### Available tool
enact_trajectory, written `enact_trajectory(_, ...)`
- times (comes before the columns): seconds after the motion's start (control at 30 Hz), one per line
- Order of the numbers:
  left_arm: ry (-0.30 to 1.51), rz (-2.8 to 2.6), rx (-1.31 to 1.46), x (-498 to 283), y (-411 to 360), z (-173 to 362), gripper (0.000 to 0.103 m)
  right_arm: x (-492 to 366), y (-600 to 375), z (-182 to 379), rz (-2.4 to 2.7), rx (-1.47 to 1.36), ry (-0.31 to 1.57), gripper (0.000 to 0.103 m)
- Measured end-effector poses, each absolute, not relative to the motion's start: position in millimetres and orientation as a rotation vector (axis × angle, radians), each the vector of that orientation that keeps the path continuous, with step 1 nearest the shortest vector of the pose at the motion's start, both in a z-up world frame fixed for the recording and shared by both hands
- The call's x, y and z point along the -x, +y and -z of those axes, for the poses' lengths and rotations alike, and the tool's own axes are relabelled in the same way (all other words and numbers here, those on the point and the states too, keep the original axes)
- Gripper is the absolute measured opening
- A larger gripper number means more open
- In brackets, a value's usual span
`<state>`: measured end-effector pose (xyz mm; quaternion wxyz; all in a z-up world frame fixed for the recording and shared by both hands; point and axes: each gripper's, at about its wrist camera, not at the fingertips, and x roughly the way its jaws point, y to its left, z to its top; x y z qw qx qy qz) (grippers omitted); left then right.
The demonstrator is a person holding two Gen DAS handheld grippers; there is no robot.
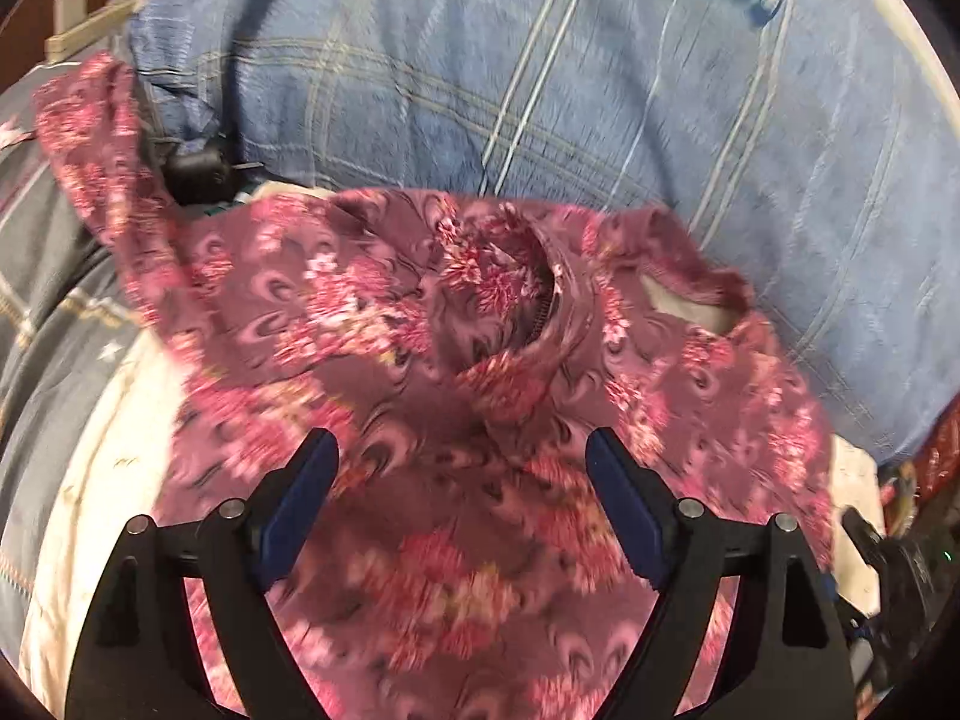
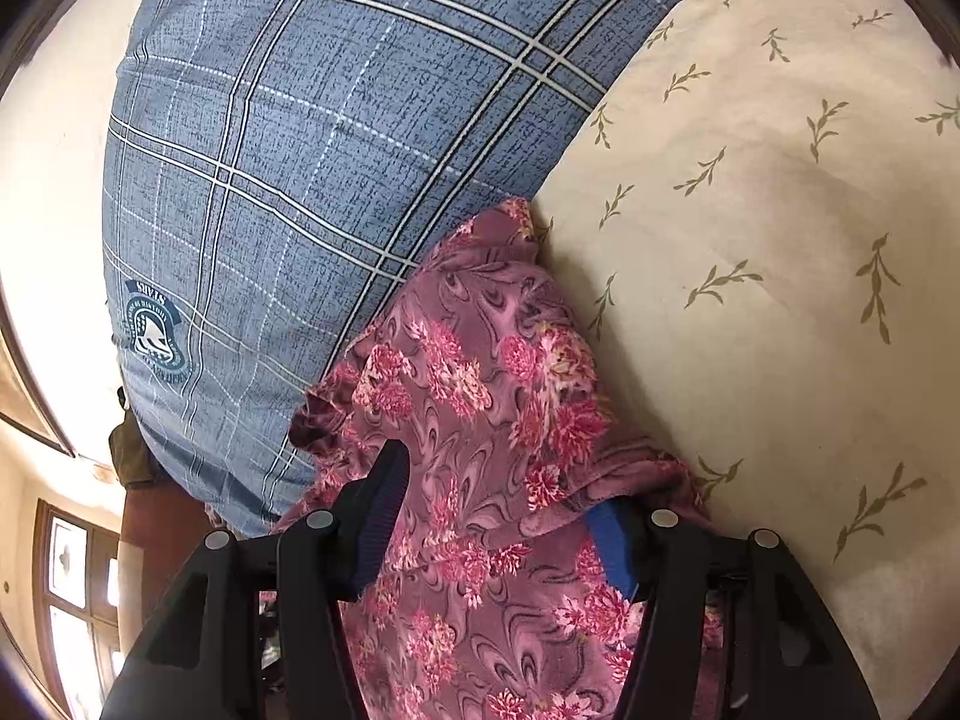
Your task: Fold small clothes
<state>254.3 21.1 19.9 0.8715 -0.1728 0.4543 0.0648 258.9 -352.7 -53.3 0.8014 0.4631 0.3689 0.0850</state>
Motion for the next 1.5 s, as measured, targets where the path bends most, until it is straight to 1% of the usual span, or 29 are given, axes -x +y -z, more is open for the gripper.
enact_trajectory(0.1, 0.997, -0.175, 0.409, -294, 28, -6, 0.084, -258, -350, 54, -0.158, -0.990, 0.779, 0.058)
enact_trajectory(0.13, 1.010, -0.169, 0.442, -304, 32, -1, 0.079, -259, -350, 54, -0.146, -0.987, 0.777, 0.058)
enact_trajectory(0.17, 1.014, -0.159, 0.467, -312, 34, 1, 0.041, -260, -348, 54, -0.138, -0.977, 0.778, 0.054)
enact_trajectory(0.2, 1.032, -0.141, 0.474, -319, 35, 1, 0.004, -261, -347, 54, -0.127, -0.958, 0.783, 0.033)
enact_trajectory(0.23, 1.060, -0.123, 0.487, -323, 36, 0, 0.004, -265, -348, 54, -0.138, -0.940, 0.798, 0.012)
enact_trajectory(0.27, 1.048, -0.119, 0.529, -317, 41, -8, 0.004, -268, -351, 53, -0.169, -0.942, 0.809, 0.003)
enact_trajectory(0.37, 0.977, -0.096, 0.546, -289, 47, -34, 0.004, -251, -369, 32, -0.246, -0.989, 0.708, 0.003)
enact_trajectory(0.43, 0.964, -0.085, 0.575, -268, 51, -34, 0.005, -241, -370, 25, -0.268, -0.947, 0.689, 0.003)
enact_trajectory(0.57, 1.096, -0.165, 0.513, -271, 51, 17, 0.007, -251, -352, 60, -0.210, -0.790, 0.879, 0.003)
enact_trajectory(0.6, 1.064, -0.146, 0.508, -268, 52, 15, 0.008, -249, -351, 64, -0.224, -0.783, 0.879, 0.002)
enact_trajectory(0.63, 1.065, -0.138, 0.493, -265, 54, 8, 0.011, -242, -352, 58, -0.215, -0.778, 0.867, 0.005)
enact_trajectory(0.67, 1.054, -0.132, 0.494, -259, 58, -2, 0.013, -235, -354, 50, -0.212, -0.779, 0.869, 0.014)
enact_trajectory(0.7, 1.034, -0.129, 0.504, -253, 62, -9, 0.015, -227, -355, 42, -0.215, -0.770, 0.865, 0.018)
enact_trajectory(0.73, 1.002, -0.126, 0.520, -245, 68, -18, 0.016, -218, -356, 33, -0.214, -0.753, 0.847, 0.020)
enact_trajectory(0.77, 0.966, -0.123, 0.543, -237, 74, -27, 0.022, -212, -356, 22, -0.220, -0.733, 0.809, 0.022)
enact_trajectory(0.8, 0.928, -0.126, 0.568, -230, 77, -37, 0.032, -208, -354, 11, -0.230, -0.708, 0.768, 0.025)
enact_trajectory(0.83, 0.902, -0.131, 0.583, -228, 79, -43, 0.039, -207, -350, 0, -0.231, -0.671, 0.722, 0.027)
enact_trajectory(0.87, 0.890, -0.128, 0.585, -230, 75, -46, 0.050, -209, -344, -10, -0.230, -0.639, 0.684, 0.033)
enact_trajectory(0.9, 0.888, -0.122, 0.573, -233, 73, -46, 0.052, -218, -338, -15, -0.240, -0.618, 0.666, 0.041)
enact_trajectory(1.0, 0.957, -0.098, 0.516, -254, 53, -23, 0.054, -246, -320, -10, -0.217, -0.538, 0.695, 0.042)
enact_trajectory(1.07, 1.073, -0.133, 0.452, -271, 35, 12, 0.055, -267, -308, 14, -0.177, -0.483, 0.787, 0.041)
enact_trajectory(1.1, 1.085, -0.140, 0.420, -273, 29, 19, 0.055, -273, -305, 29, -0.159, -0.466, 0.838, 0.043)
enact_trajectory(1.13, 1.026, -0.150, 0.337, -271, 21, 16, 0.056, -272, -300, 43, -0.172, -0.421, 0.821, 0.044)
enact_trajectory(1.17, 1.033, -0.141, 0.290, -272, 15, 14, 0.060, -264, -297, 41, -0.181, -0.392, 0.752, 0.045)
enact_trajectory(1.2, 1.062, -0.100, 0.281, -275, 12, 12, 0.061, -261, -296, 40, -0.195, -0.390, 0.754, 0.051)
enact_trajectory(1.23, 1.064, -0.074, 0.296, -275, 15, 9, 0.061, -260, -294, 38, -0.188, -0.375, 0.759, 0.051)
enact_trajectory(1.33, 1.046, -0.065, 0.371, -281, 53, -14, 0.062, -261, -290, 39, -0.198, -0.356, 0.757, 0.056)
enact_trajectory(1.4, 1.020, -0.140, 0.403, -292, 97, -35, 0.062, -261, -288, 40, -0.201, -0.348, 0.755, 0.060)
enact_trajectory(1.5, 0.992, -0.306, 0.400, -314, 156, -60, 0.067, -260, -287, 40, -0.207, -0.342, 0.752, 0.062)
